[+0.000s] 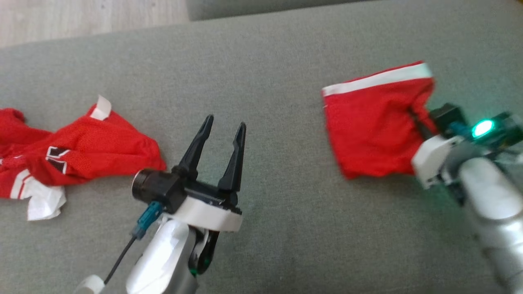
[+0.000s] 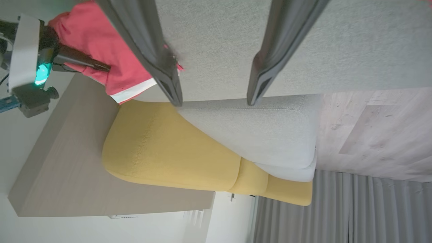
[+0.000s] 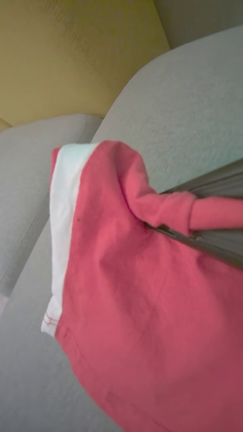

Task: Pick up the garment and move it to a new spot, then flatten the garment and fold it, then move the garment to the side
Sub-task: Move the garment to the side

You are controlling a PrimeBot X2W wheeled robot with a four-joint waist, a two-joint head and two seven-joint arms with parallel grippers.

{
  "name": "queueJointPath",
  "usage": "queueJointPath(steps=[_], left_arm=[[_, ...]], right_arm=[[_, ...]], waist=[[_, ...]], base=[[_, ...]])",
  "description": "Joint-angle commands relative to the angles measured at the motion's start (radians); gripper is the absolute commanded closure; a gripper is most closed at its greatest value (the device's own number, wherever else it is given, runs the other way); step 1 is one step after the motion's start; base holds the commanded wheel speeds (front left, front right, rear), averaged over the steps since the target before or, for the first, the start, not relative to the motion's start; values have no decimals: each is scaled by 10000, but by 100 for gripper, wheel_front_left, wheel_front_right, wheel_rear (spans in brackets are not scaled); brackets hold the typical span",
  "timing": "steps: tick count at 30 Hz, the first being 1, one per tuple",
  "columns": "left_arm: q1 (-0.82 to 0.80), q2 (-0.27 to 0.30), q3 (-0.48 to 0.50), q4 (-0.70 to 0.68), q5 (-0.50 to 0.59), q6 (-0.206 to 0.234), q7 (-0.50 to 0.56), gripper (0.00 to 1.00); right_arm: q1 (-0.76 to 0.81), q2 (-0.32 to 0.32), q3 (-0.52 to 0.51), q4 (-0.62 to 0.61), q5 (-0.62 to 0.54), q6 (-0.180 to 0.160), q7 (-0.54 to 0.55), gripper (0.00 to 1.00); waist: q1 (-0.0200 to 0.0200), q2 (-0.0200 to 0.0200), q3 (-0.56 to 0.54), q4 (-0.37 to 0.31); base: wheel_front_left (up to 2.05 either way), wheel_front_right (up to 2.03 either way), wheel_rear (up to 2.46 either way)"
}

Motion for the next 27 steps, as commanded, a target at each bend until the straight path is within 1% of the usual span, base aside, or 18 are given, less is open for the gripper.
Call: queueJointPath(steps=[1, 7, 10, 13, 14, 18, 23, 27], left_arm=[[-515, 72, 203, -376, -73, 74, -80, 0], [-875, 72, 38, -506, -60, 50, -80, 0], [-1032, 72, 15, -522, -60, 12, -80, 0], [-1162, 72, 57, -536, -47, -17, -80, 0], [-1162, 72, 57, -536, -47, -17, -80, 0], [-1286, 72, 150, -533, -18, -64, -80, 0], [-1389, 72, 270, -516, 12, -128, -80, 0], [-1413, 72, 332, -512, 13, -158, -80, 0]], right_arm=[[-431, -463, 381, -398, 258, -7, 64, 100], [-866, -2313, 1402, -570, 1219, -7, 383, 100], [-1063, -3124, 1598, -494, 1515, -7, 454, 100], [-1258, -3701, 1517, -310, 1751, -7, 525, 100], [-1258, -3701, 1517, -310, 1751, -7, 525, 100], [-1432, -4150, 1296, -45, 1822, -7, 615, 100], [-1523, -4428, 901, 338, 1638, -7, 735, 100], [-1513, -4338, 530, 533, 1617, -7, 727, 100]], waist=[[0, 0, 232, -57], [0, 0, 862, 63], [0, 0, 1137, 203], [0, 0, 1386, 345], [0, 0, 1386, 345], [0, 0, 1631, 514], [0, 0, 1805, 673], [0, 0, 1837, 734]], base=[[0, 0, 0], [0, 0, 0], [0, 0, 0], [0, 0, 0], [0, 0, 0], [0, 0, 0], [0, 0, 0], [0, 0, 0]])
